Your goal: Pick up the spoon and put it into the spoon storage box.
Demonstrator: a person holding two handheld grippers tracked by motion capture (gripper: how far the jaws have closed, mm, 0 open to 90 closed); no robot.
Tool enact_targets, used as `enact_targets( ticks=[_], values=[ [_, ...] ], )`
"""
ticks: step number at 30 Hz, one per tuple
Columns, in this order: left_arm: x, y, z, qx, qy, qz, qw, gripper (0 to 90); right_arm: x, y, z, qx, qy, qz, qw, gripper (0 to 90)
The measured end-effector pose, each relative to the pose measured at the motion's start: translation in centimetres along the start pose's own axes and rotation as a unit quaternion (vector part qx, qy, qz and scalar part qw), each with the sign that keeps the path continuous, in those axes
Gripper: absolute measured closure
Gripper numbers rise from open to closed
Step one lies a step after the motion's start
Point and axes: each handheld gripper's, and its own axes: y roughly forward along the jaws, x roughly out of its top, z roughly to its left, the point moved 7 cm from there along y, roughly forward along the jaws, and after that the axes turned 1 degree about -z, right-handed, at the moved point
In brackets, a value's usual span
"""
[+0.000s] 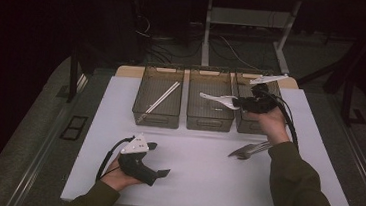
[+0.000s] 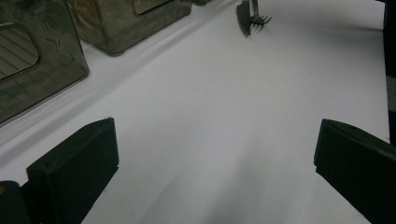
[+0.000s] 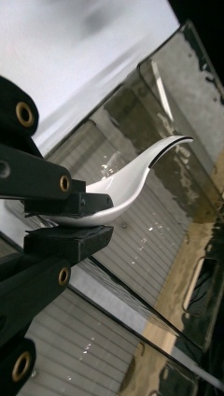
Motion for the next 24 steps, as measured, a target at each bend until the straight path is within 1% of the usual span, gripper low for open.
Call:
enact_targets(
  ticks=[3,7,10,15,19,24],
  values=[
    [0.0,0.0,0.0,-0.001,0.0,-0.001,1.0,0.0,-0.4,1.2,0.2,0.0,0.006,0.011,0.9999,82.9],
    [0.0,0.0,0.0,-0.001,0.002,0.0,1.0,0.0,-0.9,2.5,0.6,0.001,-0.006,0.028,0.9996,82.9],
    [0.0,0.0,-0.1,-0.002,0.001,0.0,1.0,0.0,-1.2,3.1,1.0,0.004,-0.008,0.035,0.9993,82.8],
    [0.0,0.0,-0.1,-0.002,0.002,0.001,1.0,0.0,-1.7,3.7,1.4,0.003,-0.015,0.05,0.9986,82.5],
    [0.0,0.0,-0.1,-0.002,0.002,0.003,1.0,0.0,-2.2,4.0,1.7,0.009,-0.02,0.061,0.9979,81.7],
    [0.0,0.1,-0.1,-0.002,0.003,0.003,1.0,0.0,-2.5,4.0,1.9,0.015,-0.02,0.064,0.9976,74.8]
  ],
)
